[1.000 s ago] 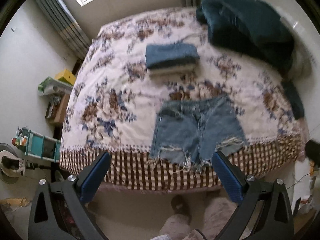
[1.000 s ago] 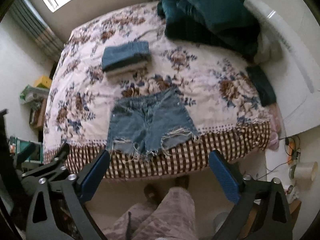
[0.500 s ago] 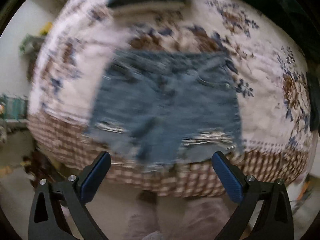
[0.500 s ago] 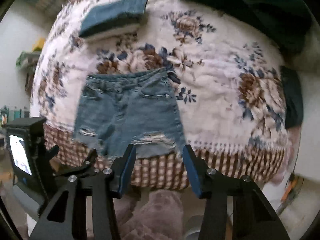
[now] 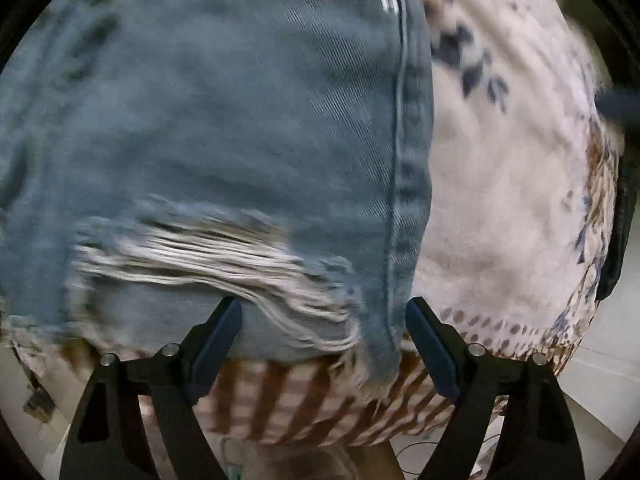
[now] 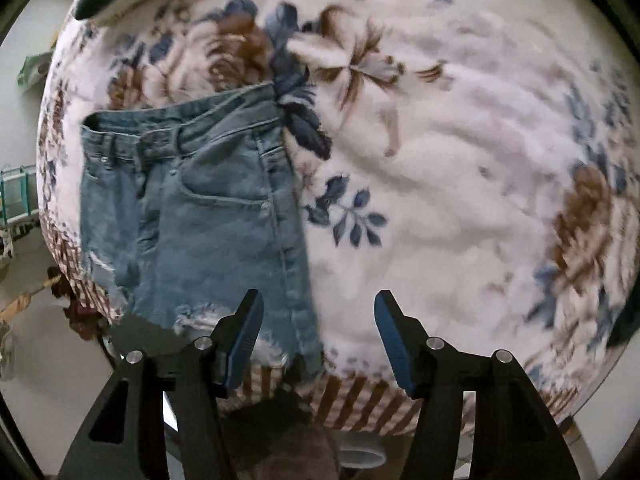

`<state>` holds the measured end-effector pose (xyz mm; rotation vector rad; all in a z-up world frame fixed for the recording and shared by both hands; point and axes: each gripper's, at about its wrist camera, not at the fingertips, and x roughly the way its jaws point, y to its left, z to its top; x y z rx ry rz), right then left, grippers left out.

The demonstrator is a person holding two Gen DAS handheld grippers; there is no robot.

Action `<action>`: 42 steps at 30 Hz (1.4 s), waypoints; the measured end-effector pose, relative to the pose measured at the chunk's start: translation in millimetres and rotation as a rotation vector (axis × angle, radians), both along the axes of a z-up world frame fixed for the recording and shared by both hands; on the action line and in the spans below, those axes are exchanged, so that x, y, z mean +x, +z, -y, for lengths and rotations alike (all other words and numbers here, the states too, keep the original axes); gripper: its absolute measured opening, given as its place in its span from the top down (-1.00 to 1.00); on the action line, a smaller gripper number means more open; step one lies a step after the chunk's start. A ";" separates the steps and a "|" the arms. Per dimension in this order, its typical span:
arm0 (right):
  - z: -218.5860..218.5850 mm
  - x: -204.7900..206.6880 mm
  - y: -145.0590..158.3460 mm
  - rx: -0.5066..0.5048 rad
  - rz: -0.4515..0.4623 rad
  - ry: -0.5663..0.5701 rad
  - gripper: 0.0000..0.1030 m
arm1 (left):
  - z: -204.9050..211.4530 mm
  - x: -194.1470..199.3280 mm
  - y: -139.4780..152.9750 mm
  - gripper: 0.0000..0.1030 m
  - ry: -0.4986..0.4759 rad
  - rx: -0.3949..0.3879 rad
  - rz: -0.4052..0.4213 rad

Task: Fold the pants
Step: 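Lower both grippers to the frayed leg hems of the denim shorts, then grasp a leg hem with the left gripper while the right gripper grasps the other hem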

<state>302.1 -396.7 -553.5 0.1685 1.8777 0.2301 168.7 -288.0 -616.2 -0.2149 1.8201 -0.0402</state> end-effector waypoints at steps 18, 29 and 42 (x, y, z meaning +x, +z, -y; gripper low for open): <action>-60.6 53.4 -101.1 0.120 -0.026 0.014 0.48 | -42.2 -0.7 24.9 0.78 -0.024 -0.043 0.144; -80.1 47.3 -31.3 0.134 0.089 0.019 0.69 | -95.5 -8.5 104.0 0.92 0.082 -0.122 0.237; -212.9 74.6 109.5 0.193 0.231 0.179 0.70 | -215.9 -13.9 195.4 0.92 0.278 -0.024 0.445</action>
